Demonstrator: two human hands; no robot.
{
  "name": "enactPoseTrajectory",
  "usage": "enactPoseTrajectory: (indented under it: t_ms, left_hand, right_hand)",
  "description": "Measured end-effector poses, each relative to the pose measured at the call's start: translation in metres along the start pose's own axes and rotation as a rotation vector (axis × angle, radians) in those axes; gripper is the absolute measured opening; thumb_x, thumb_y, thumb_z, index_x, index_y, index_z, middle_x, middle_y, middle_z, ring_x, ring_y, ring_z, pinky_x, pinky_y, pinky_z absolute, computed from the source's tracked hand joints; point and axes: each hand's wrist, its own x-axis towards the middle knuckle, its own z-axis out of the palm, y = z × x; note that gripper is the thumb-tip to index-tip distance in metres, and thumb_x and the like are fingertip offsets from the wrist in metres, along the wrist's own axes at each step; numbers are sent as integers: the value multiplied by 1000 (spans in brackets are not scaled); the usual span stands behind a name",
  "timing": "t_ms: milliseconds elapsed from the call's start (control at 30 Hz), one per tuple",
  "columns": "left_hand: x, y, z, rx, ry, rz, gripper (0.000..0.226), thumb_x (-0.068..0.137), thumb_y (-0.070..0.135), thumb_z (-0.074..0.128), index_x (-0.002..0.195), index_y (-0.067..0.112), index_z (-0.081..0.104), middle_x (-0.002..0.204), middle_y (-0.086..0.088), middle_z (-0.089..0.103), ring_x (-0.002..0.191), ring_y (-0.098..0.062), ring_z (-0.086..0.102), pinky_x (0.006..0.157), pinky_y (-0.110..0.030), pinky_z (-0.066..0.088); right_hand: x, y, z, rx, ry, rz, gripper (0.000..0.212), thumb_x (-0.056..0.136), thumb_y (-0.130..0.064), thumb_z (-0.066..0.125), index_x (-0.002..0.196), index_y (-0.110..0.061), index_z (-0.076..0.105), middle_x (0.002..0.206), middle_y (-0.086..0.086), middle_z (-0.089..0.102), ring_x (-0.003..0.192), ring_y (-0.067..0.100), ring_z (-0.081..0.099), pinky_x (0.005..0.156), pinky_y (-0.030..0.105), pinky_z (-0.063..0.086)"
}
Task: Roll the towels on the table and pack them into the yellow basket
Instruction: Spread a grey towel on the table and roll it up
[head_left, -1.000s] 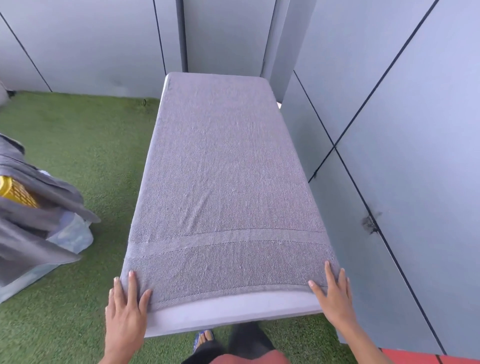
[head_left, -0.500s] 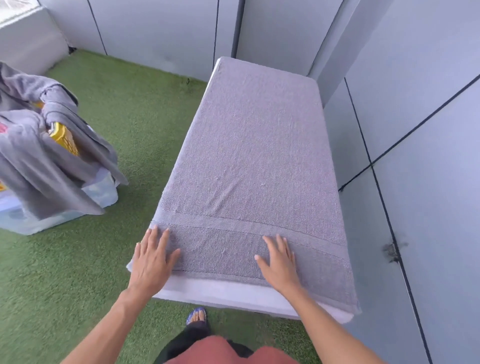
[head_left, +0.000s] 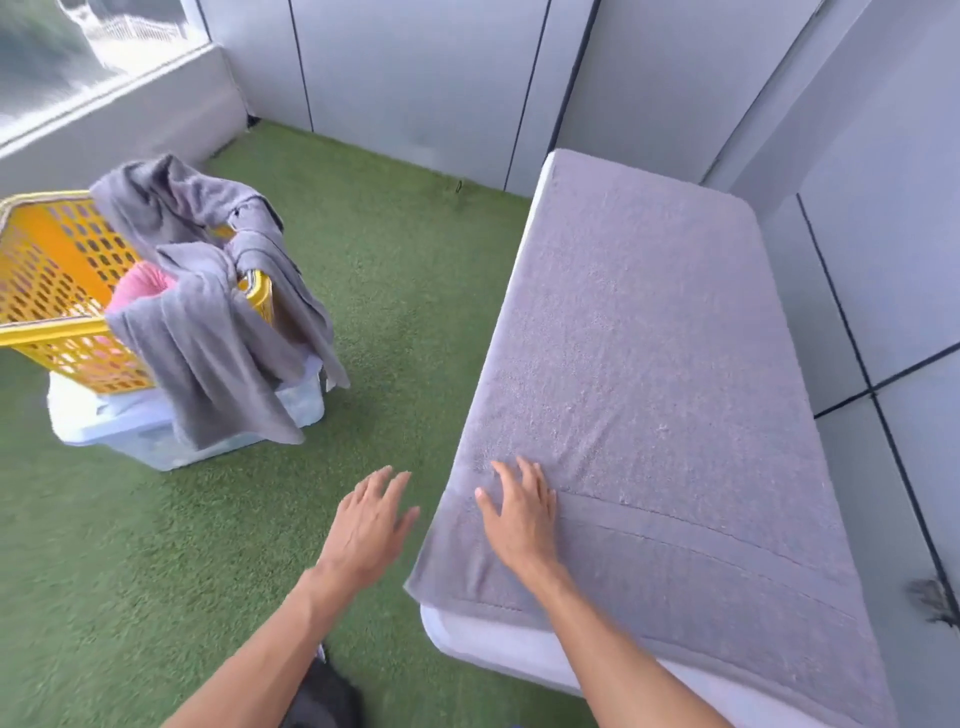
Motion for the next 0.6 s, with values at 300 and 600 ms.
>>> enactPoseTrajectory:
  t_ms: [300,600]
  left_hand:
    - [108,-63,-98,68,7,245,43,97,41,46,132,17,49,126,-3,53,114,-27,52,89,-42,46]
    - [266,-72,-114,78,-61,404,33,94,36,55,124,22,57,114,-1,58,104,-26,57,85,-41,47]
  right_hand:
    - [67,-101,3,110,134,153,42,95,-46,47,134,-30,48,130,-5,48,126,18,42,102,41,36]
    - [206,-119,-17,111,217,255,35,94,-44,51,126,-31,54,120,-8,54,117,17,48,97,37,40]
